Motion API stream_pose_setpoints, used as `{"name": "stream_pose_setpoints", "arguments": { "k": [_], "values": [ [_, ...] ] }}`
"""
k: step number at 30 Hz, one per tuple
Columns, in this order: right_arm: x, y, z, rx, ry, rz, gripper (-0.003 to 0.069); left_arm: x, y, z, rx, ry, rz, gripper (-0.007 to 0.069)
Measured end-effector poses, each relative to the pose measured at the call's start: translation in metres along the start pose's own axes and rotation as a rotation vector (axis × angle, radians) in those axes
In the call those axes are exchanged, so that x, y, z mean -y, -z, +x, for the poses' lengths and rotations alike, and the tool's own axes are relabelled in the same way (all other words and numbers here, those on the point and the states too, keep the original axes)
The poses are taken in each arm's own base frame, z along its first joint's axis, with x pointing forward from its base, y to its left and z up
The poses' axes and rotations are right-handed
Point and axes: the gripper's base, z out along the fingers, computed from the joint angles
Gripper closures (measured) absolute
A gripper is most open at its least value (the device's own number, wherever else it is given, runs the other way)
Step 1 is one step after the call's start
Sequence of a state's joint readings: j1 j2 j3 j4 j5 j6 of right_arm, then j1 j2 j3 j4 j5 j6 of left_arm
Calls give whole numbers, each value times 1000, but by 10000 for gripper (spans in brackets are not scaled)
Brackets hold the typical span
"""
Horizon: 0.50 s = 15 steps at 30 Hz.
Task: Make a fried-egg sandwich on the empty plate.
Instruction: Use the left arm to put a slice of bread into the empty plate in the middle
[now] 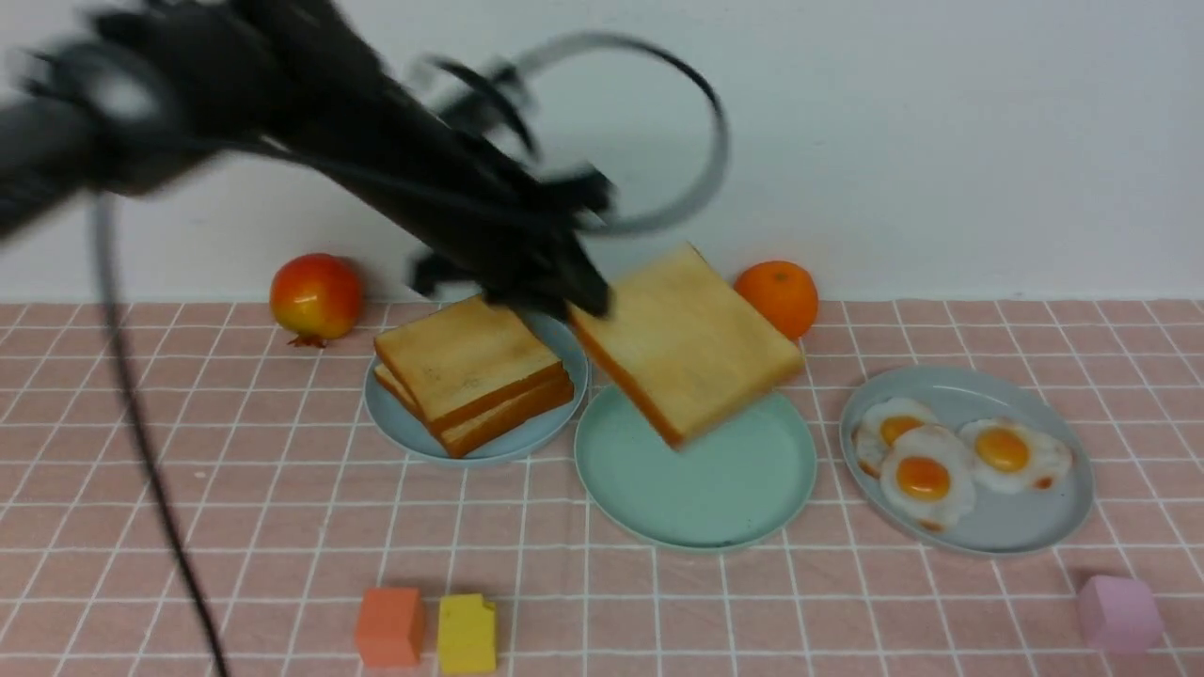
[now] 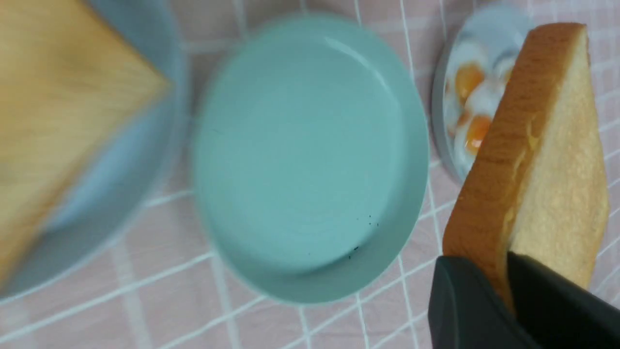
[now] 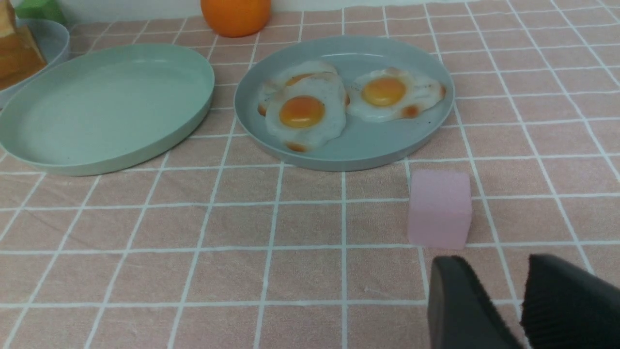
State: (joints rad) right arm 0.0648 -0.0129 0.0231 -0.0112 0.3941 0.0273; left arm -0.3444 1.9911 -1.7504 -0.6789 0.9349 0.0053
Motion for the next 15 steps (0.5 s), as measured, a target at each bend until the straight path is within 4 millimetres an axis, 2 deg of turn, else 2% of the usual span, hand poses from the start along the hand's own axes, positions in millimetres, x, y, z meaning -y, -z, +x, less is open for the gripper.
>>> {"name": "stream_pose_setpoints", "arguments": {
  "k": [1, 2, 7, 11, 15],
  "values": [
    [0, 0, 0, 0, 0, 0, 417, -2, -24, 4, -18, 2, -8, 503],
    [0, 0, 0, 0, 0, 0, 417, -4, -37, 6, -28, 5, -14, 503],
    [0, 0, 0, 0, 0, 0, 417, -25, -81, 13, -54, 46, -55, 503],
    [0, 0, 0, 0, 0, 0, 417, -33, -88, 12, -31, 38, -90, 498],
    [0, 0, 0, 0, 0, 0, 417, -32, -85, 8, -9, 7, -111, 421]
  ]
}}
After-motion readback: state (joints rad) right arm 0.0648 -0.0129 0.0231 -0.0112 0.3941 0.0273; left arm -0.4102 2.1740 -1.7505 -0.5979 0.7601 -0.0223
